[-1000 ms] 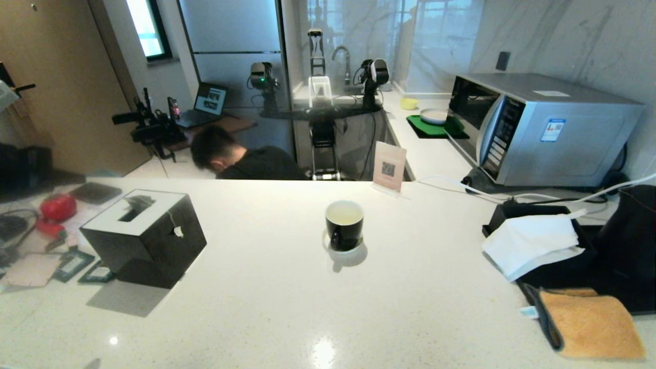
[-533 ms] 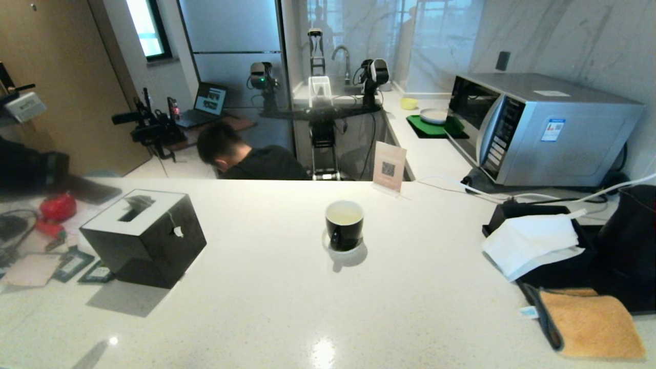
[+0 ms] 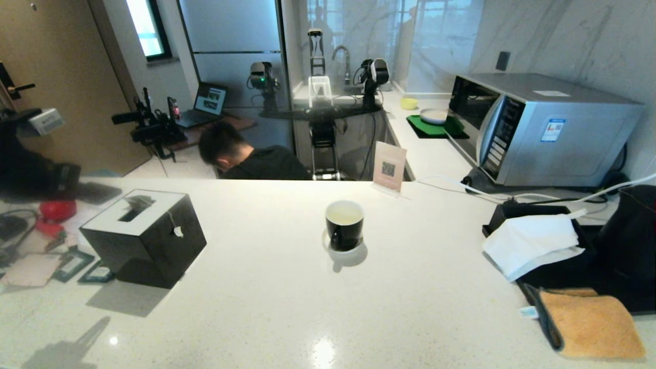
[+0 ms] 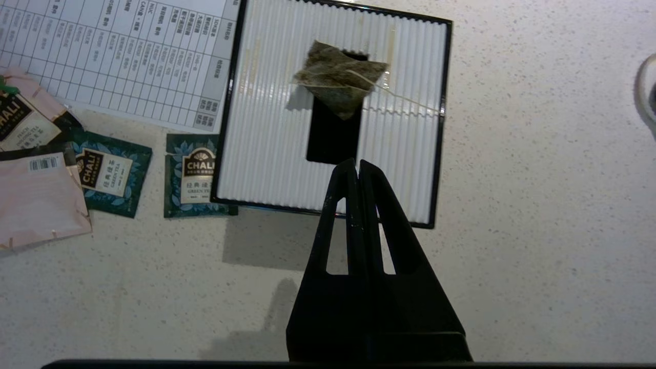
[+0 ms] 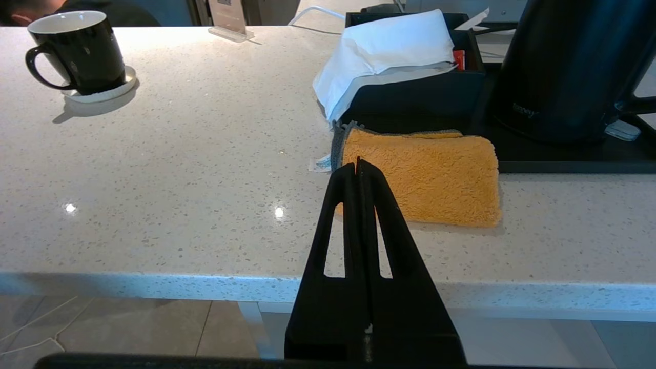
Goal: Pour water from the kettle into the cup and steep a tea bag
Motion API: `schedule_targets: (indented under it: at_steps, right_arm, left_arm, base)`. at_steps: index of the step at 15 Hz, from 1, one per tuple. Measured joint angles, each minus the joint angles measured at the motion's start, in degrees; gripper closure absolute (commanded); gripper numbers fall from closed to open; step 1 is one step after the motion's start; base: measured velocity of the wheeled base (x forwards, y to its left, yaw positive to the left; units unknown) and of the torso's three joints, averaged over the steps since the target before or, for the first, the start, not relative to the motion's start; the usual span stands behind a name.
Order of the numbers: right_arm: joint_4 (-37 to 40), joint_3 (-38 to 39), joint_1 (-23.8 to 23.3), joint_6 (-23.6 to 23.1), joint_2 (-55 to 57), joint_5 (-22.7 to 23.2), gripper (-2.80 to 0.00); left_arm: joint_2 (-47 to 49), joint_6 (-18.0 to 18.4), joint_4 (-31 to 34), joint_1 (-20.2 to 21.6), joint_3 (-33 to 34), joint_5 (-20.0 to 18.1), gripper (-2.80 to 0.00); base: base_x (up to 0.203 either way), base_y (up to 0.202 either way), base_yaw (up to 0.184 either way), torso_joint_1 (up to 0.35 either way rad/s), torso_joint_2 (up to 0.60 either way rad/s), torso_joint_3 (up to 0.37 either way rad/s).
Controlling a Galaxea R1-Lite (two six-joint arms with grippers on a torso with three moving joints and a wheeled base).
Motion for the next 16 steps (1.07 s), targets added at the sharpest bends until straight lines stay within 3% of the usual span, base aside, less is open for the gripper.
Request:
schedule_targets:
  at_steps: [8, 16]
  right_arm:
    - [0.0, 0.0, 0.0, 0.0, 0.0, 0.0, 0.0]
    - [0.0, 0.0, 0.0, 0.0, 0.0, 0.0, 0.0]
  left_arm:
    - [8.6, 5.3, -0.9, 0.5, -6.5, -2.7, 0.0]
    - [13.3, 5.7, -6.9, -0.1, -7.9, -3.0, 0.0]
  base:
    - [0.0, 0.0, 0.0, 0.0, 0.0, 0.0]
    - [0.0, 0.0, 0.0, 0.0, 0.0, 0.0]
